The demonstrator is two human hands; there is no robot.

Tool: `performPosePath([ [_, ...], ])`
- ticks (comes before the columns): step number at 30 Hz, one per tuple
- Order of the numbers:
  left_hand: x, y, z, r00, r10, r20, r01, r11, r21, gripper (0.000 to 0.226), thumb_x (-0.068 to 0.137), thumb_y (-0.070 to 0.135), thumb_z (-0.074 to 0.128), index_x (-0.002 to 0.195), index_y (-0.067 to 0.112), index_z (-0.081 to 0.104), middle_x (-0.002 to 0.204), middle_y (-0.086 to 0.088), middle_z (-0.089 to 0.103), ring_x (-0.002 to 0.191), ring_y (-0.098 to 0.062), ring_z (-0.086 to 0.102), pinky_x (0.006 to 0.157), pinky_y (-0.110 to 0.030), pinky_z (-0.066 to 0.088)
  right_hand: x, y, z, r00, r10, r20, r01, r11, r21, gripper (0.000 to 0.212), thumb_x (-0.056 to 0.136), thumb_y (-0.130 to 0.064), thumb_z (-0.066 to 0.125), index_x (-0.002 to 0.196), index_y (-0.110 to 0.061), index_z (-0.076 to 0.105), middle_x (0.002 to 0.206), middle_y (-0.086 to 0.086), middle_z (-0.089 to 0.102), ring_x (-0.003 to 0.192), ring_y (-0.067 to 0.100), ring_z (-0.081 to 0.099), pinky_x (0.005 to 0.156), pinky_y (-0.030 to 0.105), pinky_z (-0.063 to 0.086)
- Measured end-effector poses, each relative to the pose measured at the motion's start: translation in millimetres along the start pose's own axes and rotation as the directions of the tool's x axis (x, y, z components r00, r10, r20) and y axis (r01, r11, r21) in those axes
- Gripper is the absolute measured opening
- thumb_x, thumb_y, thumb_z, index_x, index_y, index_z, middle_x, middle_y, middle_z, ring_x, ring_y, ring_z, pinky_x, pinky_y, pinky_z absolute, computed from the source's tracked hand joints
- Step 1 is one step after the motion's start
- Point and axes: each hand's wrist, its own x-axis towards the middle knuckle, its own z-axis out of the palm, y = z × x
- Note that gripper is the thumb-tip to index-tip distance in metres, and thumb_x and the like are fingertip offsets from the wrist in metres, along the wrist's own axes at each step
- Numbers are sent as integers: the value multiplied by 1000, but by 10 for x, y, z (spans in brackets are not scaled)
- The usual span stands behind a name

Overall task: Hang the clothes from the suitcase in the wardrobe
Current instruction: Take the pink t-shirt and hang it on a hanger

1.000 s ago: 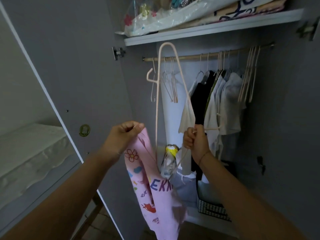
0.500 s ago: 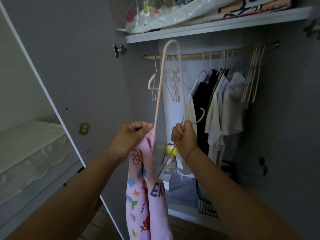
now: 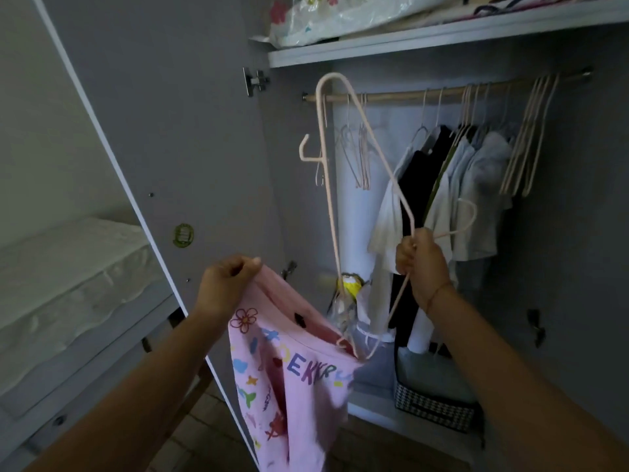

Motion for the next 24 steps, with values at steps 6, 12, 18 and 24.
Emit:
performPosePath([
  [6, -47, 169, 152, 987, 114, 110, -113, 993, -13, 22, 90, 17, 63, 76, 1, 65, 65, 0, 56, 52, 1, 48, 55, -11, 41, -126, -108, 34, 995, -96, 8, 95, 992, 87, 59, 93, -18, 31, 34, -25, 32, 37, -10, 26, 34, 5, 21, 37, 17, 19],
  [12, -71, 374, 268, 960, 190, 205, -185, 982, -41, 22, 90, 15, 62, 78, -4, 65, 70, -5, 60, 59, -3, 50, 58, -9, 41, -281, -322, 297, 982, -175, 66, 140, 923, 358, 47, 85, -29, 31, 39, -24, 26, 40, -5, 21, 41, 11, 16, 41, 24, 18],
  [18, -18, 475, 298, 977, 162, 140, -165, 986, 15, 24, 90, 20, 62, 79, 0, 69, 68, -5, 64, 49, 2, 51, 52, -7, 41, -466, -392, 401, 978, -192, -78, 207, 880, 427, 57, 94, -25, 28, 37, -25, 28, 38, -8, 22, 38, 9, 18, 40, 21, 20],
  [24, -19, 483, 319, 983, 110, 144, -113, 993, 12, 24, 90, 19, 63, 73, 3, 70, 69, -9, 63, 57, -7, 51, 51, -12, 40, -643, -620, 455, 952, -237, -195, 303, 827, 473, 49, 94, -24, 33, 45, -26, 29, 42, -10, 22, 41, 9, 17, 41, 21, 19],
])
